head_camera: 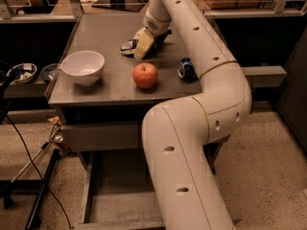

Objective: Place blue chip bag into middle drawer

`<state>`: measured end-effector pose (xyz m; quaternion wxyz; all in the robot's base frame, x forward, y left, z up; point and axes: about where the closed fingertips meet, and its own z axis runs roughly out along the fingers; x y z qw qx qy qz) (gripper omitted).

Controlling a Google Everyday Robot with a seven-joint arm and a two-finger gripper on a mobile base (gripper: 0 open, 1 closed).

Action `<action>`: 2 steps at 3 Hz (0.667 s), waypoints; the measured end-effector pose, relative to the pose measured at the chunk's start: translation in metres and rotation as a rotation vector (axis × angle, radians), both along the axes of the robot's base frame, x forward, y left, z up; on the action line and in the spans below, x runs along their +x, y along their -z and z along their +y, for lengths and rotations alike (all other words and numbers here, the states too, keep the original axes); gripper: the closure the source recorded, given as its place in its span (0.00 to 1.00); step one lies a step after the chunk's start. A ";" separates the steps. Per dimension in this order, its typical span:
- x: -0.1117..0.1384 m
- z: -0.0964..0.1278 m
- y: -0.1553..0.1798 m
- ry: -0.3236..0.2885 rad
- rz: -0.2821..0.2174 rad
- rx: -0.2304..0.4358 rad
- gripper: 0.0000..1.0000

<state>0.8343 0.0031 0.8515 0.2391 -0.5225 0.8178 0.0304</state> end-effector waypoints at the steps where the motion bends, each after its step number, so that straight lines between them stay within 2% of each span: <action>1: 0.000 0.000 0.000 0.000 0.000 0.000 0.27; 2: 0.000 0.000 0.000 0.000 0.000 0.000 0.50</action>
Offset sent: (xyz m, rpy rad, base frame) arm 0.0000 0.0000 0.0000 0.0000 0.0000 0.0000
